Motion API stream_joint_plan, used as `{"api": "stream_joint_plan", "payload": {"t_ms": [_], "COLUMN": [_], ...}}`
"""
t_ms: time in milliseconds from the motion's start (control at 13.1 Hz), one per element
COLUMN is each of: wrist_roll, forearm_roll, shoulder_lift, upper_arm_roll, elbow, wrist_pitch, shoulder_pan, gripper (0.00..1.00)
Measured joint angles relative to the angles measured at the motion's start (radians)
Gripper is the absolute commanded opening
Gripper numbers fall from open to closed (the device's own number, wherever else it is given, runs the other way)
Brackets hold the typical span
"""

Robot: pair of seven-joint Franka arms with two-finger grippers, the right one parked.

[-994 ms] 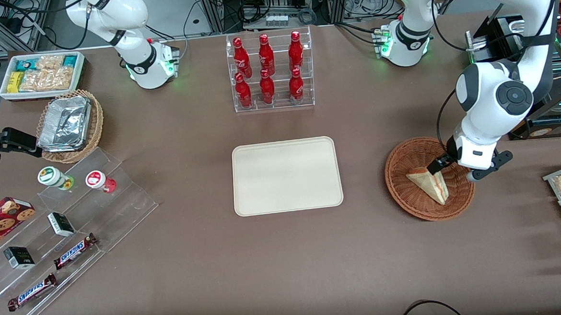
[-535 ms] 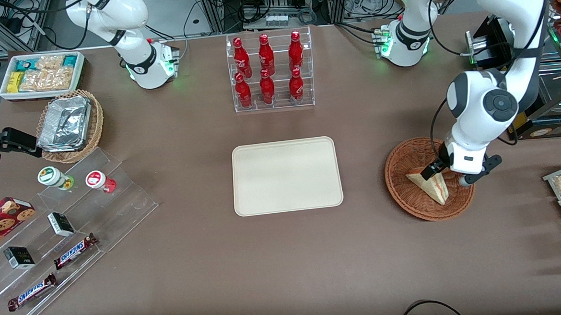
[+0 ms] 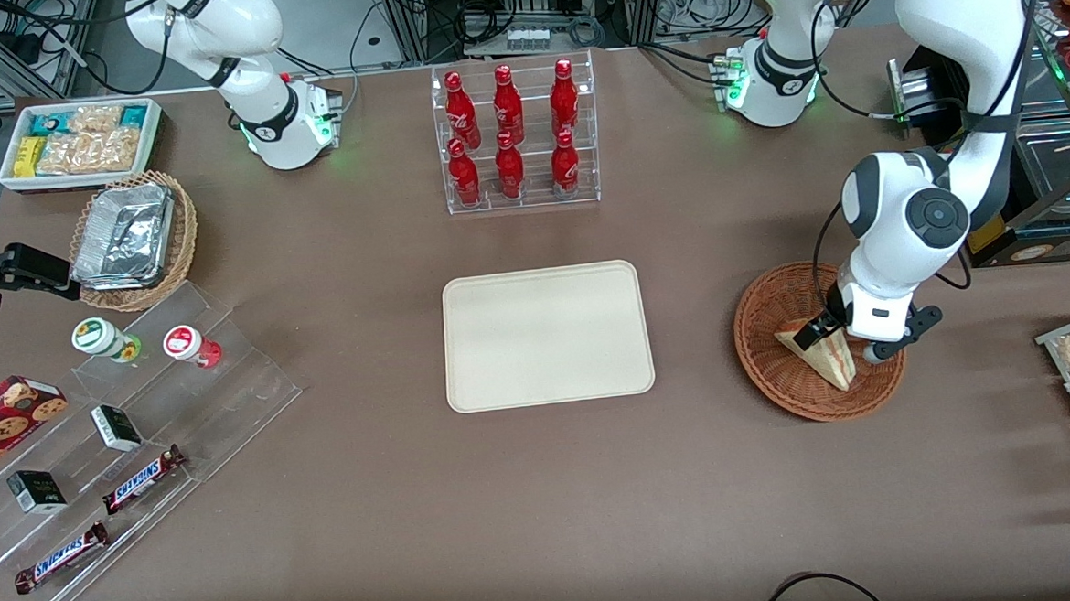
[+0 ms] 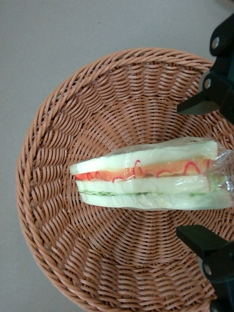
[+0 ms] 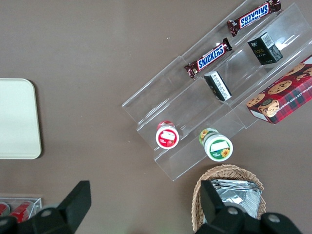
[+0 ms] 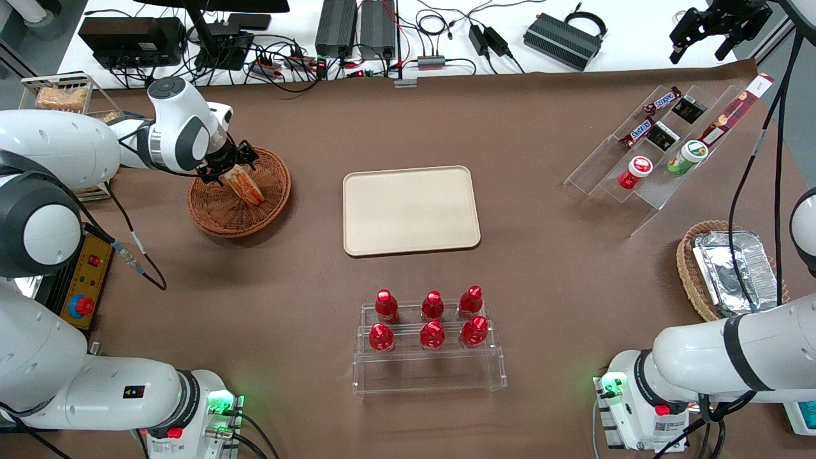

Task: Place sandwich from basket to tray
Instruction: 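Lower the open left gripper around the sandwich and close it, then lift the sandwich out of the basket and carry it over the cream tray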

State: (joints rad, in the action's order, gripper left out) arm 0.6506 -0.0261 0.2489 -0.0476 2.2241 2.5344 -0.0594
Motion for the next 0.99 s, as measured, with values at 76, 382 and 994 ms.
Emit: {"api": "stream_joint_plan", "payload": {"t_ms": [76,382,994], "wrist_roll": [0.000,0.001,0.001], "forearm_roll": [0.000,0.000,-0.022], "shoulder_lift": [0.002,0.004,-0.003], "upper_arm_roll": [0.000,0.000,0.000], "elbow": [0.000,0.000,-0.015], "wrist_pitch": [0.001,0.001,0.004], "shoulder_pan": [0.000,0.000,-0.003], "gripper": [0.79,0.00,0.00]}}
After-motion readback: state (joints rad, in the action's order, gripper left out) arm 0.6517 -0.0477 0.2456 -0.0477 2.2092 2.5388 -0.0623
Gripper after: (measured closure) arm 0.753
